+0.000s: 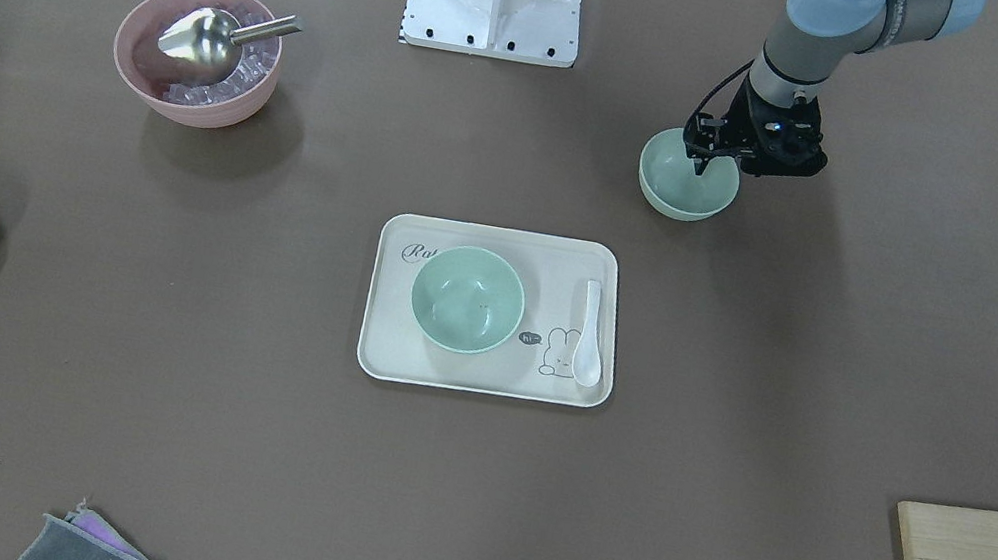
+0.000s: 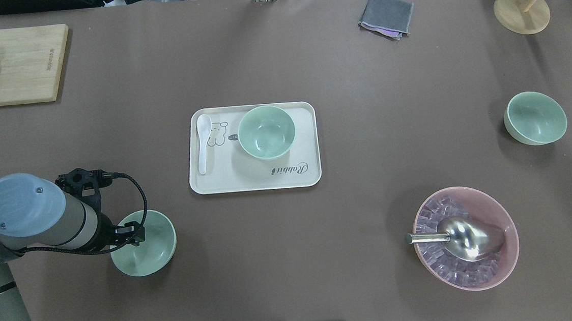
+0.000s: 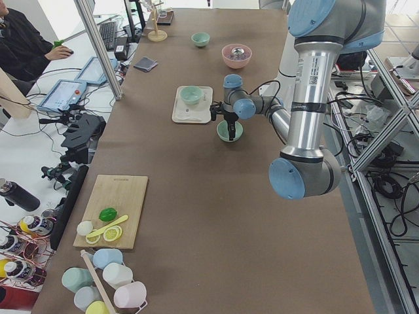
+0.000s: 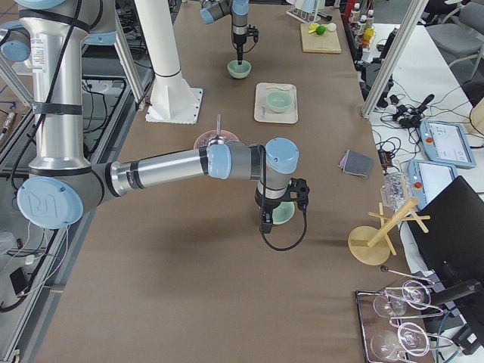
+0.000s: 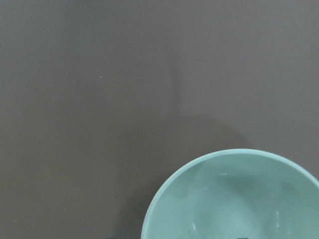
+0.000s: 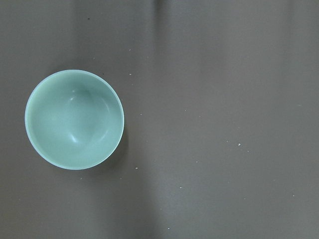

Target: Stack green bowls together

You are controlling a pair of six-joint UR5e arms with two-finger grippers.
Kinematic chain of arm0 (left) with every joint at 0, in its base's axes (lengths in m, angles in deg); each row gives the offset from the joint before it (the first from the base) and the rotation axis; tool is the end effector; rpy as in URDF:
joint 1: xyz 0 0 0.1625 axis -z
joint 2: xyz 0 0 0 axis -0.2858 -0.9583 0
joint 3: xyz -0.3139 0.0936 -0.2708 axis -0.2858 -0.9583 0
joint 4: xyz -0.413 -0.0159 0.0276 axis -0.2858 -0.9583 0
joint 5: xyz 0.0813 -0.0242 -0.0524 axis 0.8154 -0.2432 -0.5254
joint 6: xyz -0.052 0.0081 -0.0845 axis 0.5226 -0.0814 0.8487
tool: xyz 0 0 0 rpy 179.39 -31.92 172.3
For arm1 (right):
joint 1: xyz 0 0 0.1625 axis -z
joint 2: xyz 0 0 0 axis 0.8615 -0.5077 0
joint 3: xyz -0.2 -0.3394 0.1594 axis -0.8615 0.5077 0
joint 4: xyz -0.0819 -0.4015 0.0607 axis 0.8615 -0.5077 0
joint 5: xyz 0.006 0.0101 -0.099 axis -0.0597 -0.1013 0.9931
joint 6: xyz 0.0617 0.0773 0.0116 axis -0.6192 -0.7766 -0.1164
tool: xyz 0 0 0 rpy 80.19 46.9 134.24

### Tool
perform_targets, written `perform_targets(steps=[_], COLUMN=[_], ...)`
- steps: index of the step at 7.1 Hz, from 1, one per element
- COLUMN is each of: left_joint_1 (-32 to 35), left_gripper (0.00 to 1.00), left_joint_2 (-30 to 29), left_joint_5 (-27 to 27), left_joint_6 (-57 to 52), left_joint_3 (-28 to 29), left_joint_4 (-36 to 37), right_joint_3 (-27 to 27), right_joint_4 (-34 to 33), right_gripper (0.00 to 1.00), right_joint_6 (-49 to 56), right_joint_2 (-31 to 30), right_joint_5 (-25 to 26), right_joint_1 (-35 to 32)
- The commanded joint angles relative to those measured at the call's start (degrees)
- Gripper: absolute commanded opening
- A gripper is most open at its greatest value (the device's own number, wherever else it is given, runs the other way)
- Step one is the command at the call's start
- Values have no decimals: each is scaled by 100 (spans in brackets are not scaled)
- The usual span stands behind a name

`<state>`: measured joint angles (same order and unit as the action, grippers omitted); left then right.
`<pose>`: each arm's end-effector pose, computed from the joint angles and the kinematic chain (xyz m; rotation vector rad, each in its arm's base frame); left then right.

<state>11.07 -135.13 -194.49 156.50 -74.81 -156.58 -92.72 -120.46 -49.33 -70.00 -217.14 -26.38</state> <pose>0.3983 -0.3236 0.3788 -0.0443 0.7294 -0.0877 0.0291 -0.4676 0.5654 -0.0520 -0.7863 -0.0439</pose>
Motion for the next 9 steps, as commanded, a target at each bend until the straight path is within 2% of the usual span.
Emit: perform_targets(steps=[1, 2, 4, 5, 6, 7, 8, 9], left_joint_1=[-17, -17, -17, -17, -17, 62, 315, 1118], left_gripper=[72, 56, 33, 16, 2, 0, 0, 0], left_joint_2=[18, 18, 18, 18, 27, 36, 123, 185], left_joint_5=[4, 4, -5, -40, -66, -67, -136, -1007], left_joint_6=[2, 2, -7, -33, -42, -42, -120, -643], left_joint_3=[66, 119, 137, 120, 102, 58, -342, -494], left_joint_4=[-8, -8, -16, -8, -8, -8, 62, 158], right_joint_3=[-7, -7, 2, 2, -6, 2, 37, 72], right_joint_4=[3, 3, 3, -5, 3, -5, -5, -5], right_gripper=[100, 100, 100, 100, 100, 100, 99, 99], right_joint_6=[-95, -95, -95, -87, -87, -87, -78, -78], right_joint_2=[45, 45, 71, 89, 98, 132, 194, 281], right_joint_5=[-3, -3, 5, 5, 5, 31, 49, 58], right_joint_1=[27, 44, 62, 62, 62, 62, 62, 62])
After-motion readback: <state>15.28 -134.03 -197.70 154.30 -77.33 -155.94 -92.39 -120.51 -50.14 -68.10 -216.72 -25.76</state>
